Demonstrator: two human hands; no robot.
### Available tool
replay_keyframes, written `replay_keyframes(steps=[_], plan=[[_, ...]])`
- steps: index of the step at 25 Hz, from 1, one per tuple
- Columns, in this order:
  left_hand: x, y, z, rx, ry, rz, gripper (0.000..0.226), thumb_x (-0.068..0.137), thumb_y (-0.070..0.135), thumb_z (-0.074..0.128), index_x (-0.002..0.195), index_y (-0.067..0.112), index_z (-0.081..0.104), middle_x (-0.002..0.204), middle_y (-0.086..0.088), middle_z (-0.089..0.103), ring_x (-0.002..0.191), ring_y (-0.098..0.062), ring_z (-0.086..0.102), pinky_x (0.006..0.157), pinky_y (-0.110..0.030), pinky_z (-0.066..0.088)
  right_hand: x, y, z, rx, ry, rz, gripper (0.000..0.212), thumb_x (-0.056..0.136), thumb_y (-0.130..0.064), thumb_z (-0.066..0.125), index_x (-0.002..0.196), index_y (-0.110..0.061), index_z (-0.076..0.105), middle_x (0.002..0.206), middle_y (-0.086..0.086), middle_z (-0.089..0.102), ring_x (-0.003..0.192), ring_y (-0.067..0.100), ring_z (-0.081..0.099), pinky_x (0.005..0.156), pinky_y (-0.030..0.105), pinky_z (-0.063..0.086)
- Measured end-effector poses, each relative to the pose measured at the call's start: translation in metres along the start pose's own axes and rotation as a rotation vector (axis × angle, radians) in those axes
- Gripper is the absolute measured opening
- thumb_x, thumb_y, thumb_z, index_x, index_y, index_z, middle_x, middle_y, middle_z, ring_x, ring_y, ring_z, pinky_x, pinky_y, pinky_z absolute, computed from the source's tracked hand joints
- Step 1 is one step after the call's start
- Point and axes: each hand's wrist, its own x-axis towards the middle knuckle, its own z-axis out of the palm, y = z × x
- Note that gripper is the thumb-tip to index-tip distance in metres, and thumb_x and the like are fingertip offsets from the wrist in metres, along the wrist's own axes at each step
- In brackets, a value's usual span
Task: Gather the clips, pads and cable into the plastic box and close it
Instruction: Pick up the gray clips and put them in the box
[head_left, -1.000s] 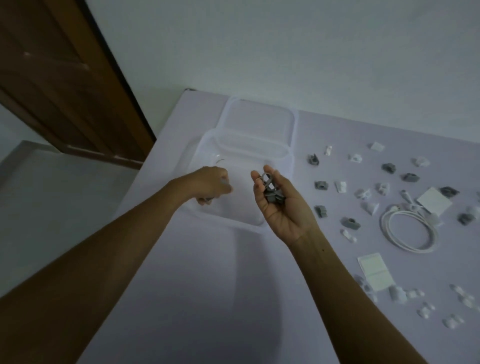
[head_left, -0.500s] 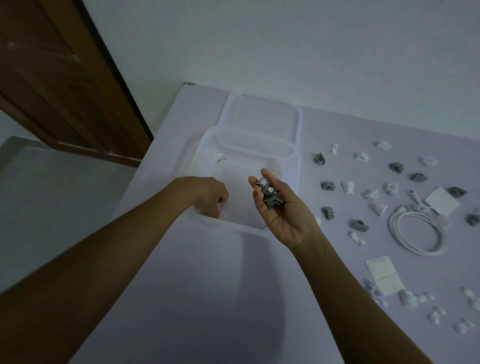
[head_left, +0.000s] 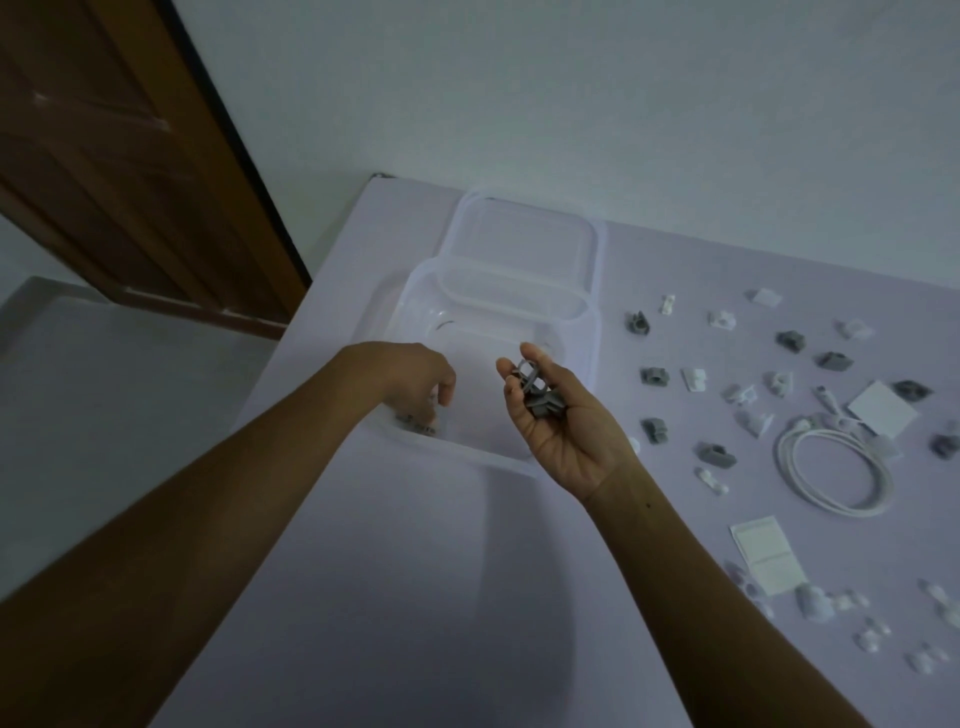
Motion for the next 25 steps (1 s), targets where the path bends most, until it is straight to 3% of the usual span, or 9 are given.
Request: replay_keyframes(steps=[6,8,9,11,13,14,15,18,25], plan=[[-0.013,0.003,-0.005,-0.094,0.077,-0.028,0.03,0.093,0.02,0.054,0.122,0.021,0.054,0.132,-0.006,0.052,0.112,-0.023,0.052,0.094,-0.032,0.042,0.003,0.0,-0.001,-0.015,0.021,0.016,0.014,0.09,-0.013,0.058,0.094,-0.003,0.067,0.094,0.021,0.066,0.077,0.022,0.063,0.067,0.026,0.059],[-0.021,0.003,-0.006,-0.21,0.189,0.003,0.025,0.095,0.014,0.048,0.118,0.018,0.057,0.128,-0.007,0.055,0.109,-0.022,0.054,0.092,-0.03,0.043,0.003,0.0,0.0,-0.038,0.061,0.037,0.014,0.091,-0.013,0.057,0.092,-0.001,0.066,0.092,0.022,0.065,0.077,0.023,0.062,0.067,0.028,0.059],[-0.026,0.002,-0.006,-0.284,0.316,0.042,0.024,0.095,0.011,0.046,0.114,0.017,0.06,0.123,-0.006,0.059,0.105,-0.02,0.056,0.09,-0.028,0.044,0.005,0.0,0.001,-0.052,0.092,0.054,0.015,0.092,-0.013,0.056,0.09,-0.001,0.064,0.09,0.022,0.064,0.076,0.024,0.061,0.066,0.028,0.058],[-0.034,-0.003,0.002,-0.427,0.732,0.116,0.021,0.094,0.006,0.046,0.103,0.014,0.063,0.11,-0.004,0.064,0.097,-0.015,0.058,0.086,-0.027,0.047,0.009,0.0,0.004,-0.077,0.169,0.099,0.016,0.092,-0.014,0.055,0.086,0.0,0.061,0.084,0.02,0.062,0.073,0.024,0.06,0.063,0.029,0.057],[-0.037,-0.012,0.015,-0.523,1.131,0.071,0.019,0.092,0.004,0.047,0.102,0.012,0.062,0.106,-0.006,0.063,0.096,-0.018,0.056,0.083,-0.027,0.049,0.015,0.0,0.008,-0.145,0.222,0.147,0.017,0.092,-0.014,0.054,0.083,-0.001,0.06,0.081,0.019,0.061,0.071,0.023,0.059,0.063,0.029,0.055],[-0.035,-0.016,0.022,-0.57,1.223,0.008,0.02,0.093,0.006,0.047,0.106,0.012,0.061,0.109,-0.008,0.061,0.097,-0.019,0.056,0.083,-0.029,0.05,0.019,0.001,0.011,-0.197,0.238,0.169,0.016,0.092,-0.013,0.054,0.082,-0.001,0.059,0.08,0.018,0.06,0.07,0.022,0.059,0.063,0.029,0.054],[-0.032,-0.019,0.028,-0.612,1.245,-0.059,0.023,0.094,0.01,0.046,0.114,0.012,0.058,0.115,-0.009,0.059,0.1,-0.021,0.055,0.085,-0.03,0.05,0.024,0.003,0.013,-0.255,0.251,0.191,0.015,0.091,-0.012,0.055,0.082,-0.002,0.059,0.079,0.018,0.06,0.069,0.022,0.058,0.063,0.028,0.053],[-0.02,-0.023,0.042,-0.694,1.109,-0.164,0.037,0.097,0.018,0.042,0.134,0.013,0.045,0.131,-0.011,0.05,0.109,-0.02,0.053,0.09,-0.024,0.041,0.039,0.013,0.019,-0.453,0.291,0.246,0.012,0.089,-0.01,0.058,0.082,-0.001,0.058,0.077,0.016,0.059,0.065,0.022,0.055,0.062,0.028,0.051],[-0.014,-0.014,0.051,-0.756,1.033,-0.158,0.041,0.099,0.015,0.036,0.14,0.016,0.039,0.138,-0.007,0.049,0.127,-0.018,0.046,0.1,-0.018,0.031,0.059,0.029,0.027,-0.636,0.339,0.235,0.012,0.088,-0.007,0.059,0.077,-0.002,0.057,0.073,0.012,0.054,0.064,0.02,0.05,0.068,0.029,0.049]])
